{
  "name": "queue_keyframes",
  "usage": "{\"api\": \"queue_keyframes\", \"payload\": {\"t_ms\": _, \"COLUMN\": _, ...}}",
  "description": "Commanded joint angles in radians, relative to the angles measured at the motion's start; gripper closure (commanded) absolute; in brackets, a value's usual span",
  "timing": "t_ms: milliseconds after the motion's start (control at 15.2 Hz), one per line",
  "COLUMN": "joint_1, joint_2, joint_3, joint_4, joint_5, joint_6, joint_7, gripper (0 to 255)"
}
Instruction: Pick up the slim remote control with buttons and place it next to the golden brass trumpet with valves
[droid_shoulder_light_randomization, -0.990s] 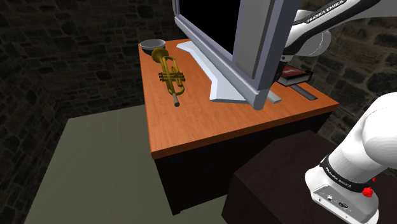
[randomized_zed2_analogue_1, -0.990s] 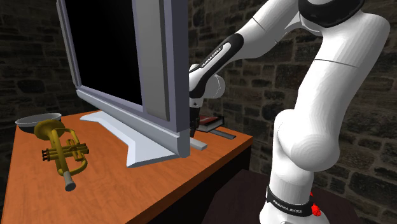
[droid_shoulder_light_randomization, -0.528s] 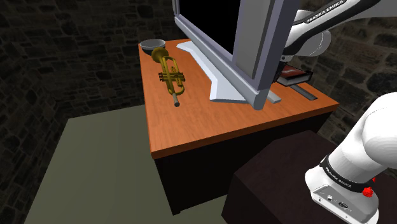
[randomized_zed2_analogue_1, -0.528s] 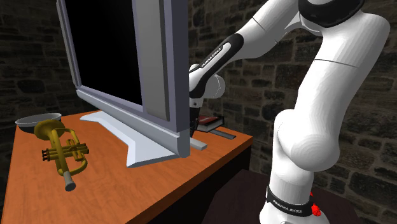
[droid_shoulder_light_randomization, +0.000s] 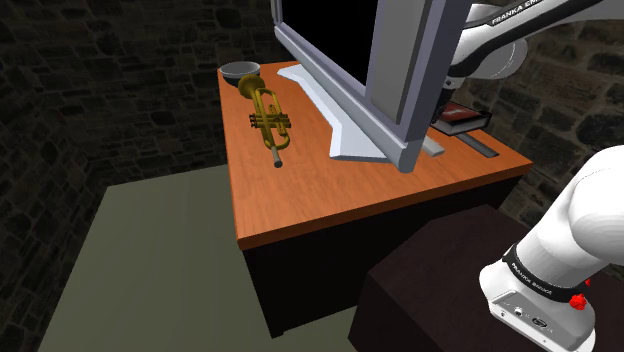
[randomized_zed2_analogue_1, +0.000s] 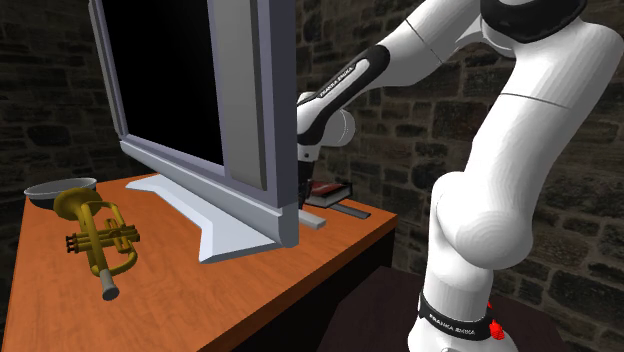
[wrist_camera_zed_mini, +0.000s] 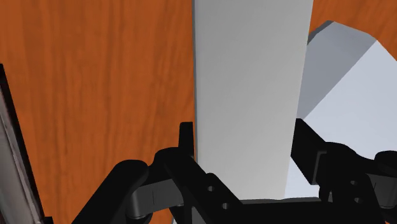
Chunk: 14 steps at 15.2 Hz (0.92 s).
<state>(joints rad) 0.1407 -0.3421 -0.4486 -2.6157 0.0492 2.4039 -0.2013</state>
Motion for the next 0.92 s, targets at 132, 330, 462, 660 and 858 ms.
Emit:
{"api": "queue_keyframes", "payload": {"t_ms": 132, "joint_1": -0.011, "joint_2": -0.037, "joint_3": 0.015, "joint_4": 0.025, "joint_5": -0.019, "joint_6": -0.06, "joint_7": 0.023, "gripper": 255}}
{"api": "queue_keyframes", "payload": {"t_ms": 330, "joint_1": -0.017, "joint_2": -0.062, "joint_3": 0.025, "joint_4": 0.048, "joint_5": -0.029, "joint_6": -0.106, "joint_7": 0.037, "gripper": 255}}
{"api": "queue_keyframes", "payload": {"t_ms": 462, "joint_1": -0.02, "joint_2": -0.077, "joint_3": 0.031, "joint_4": 0.064, "joint_5": -0.035, "joint_6": -0.136, "joint_7": 0.045, "gripper": 255}}
{"api": "queue_keyframes", "payload": {"t_ms": 660, "joint_1": -0.024, "joint_2": -0.097, "joint_3": 0.04, "joint_4": 0.089, "joint_5": -0.041, "joint_6": -0.181, "joint_7": 0.057, "gripper": 255}}
{"api": "queue_keyframes", "payload": {"t_ms": 858, "joint_1": -0.027, "joint_2": -0.115, "joint_3": 0.048, "joint_4": 0.117, "joint_5": -0.046, "joint_6": -0.225, "joint_7": 0.067, "gripper": 255}}
